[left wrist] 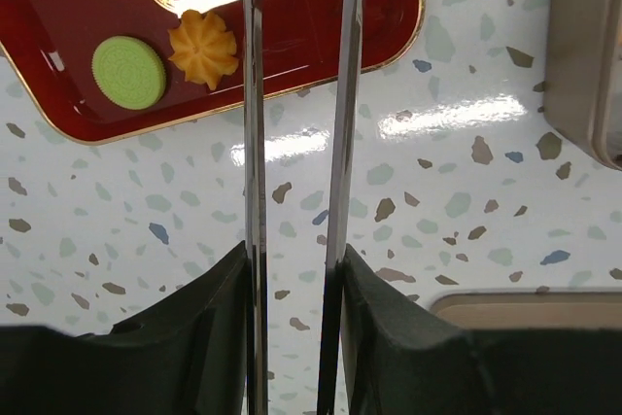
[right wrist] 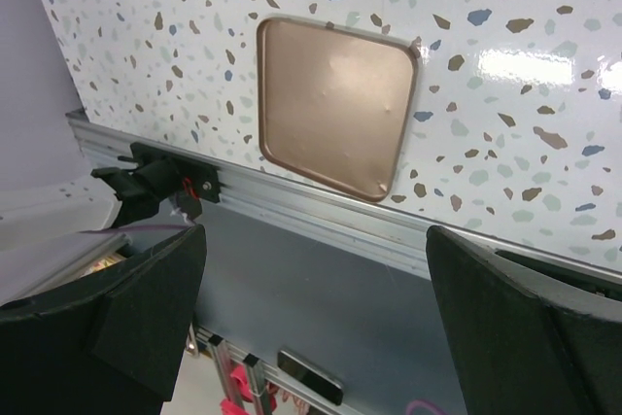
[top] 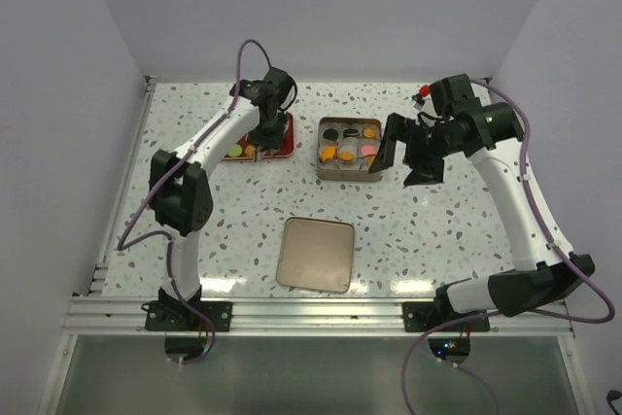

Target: Pack the cookies

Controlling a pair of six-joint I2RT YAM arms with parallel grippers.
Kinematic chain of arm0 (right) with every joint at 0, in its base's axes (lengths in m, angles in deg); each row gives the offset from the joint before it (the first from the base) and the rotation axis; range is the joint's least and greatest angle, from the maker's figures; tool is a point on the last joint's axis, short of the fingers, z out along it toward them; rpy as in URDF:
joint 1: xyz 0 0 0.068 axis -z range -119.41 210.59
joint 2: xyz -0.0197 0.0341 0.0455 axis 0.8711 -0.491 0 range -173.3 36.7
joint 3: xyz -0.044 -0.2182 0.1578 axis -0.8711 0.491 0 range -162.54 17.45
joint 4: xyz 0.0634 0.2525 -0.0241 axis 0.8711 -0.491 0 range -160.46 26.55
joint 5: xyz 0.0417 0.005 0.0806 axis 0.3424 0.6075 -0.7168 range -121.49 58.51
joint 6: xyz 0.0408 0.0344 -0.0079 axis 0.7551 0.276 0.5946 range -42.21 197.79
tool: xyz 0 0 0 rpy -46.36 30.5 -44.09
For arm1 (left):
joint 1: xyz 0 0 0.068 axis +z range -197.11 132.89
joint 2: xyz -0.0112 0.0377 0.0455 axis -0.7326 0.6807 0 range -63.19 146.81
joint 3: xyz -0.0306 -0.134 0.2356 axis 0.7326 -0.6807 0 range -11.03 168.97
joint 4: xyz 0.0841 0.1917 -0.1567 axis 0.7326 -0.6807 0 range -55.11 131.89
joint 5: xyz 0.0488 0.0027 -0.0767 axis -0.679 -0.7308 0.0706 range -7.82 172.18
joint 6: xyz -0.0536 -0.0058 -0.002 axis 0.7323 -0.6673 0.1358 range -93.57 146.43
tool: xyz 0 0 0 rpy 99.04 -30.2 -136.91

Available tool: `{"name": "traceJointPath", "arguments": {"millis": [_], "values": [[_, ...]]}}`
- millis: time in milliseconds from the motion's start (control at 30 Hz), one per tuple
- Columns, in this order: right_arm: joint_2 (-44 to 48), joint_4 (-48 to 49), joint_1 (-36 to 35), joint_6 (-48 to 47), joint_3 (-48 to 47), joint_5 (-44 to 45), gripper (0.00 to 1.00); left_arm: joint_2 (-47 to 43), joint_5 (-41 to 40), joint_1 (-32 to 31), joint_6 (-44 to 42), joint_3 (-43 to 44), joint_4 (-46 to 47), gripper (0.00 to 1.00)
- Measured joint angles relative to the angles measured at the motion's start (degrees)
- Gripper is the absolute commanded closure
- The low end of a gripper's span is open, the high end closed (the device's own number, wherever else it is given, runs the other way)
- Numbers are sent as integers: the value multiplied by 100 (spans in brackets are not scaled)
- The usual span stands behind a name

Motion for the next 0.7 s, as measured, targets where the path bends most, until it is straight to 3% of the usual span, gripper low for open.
{"name": "traceJointPath", "arguments": {"millis": [133, 333, 700], "values": [[-157, 2, 35, -15, -157, 9, 1, -520, 63, -136, -2, 2, 9, 69], [-282, 7, 57, -15, -214, 9, 1, -1121, 319, -828, -2, -11, 87, 70], [-227, 17, 63, 33, -168, 153, 1, -1360, 1276, -1360, -4, -1001, 640, 71]]}}
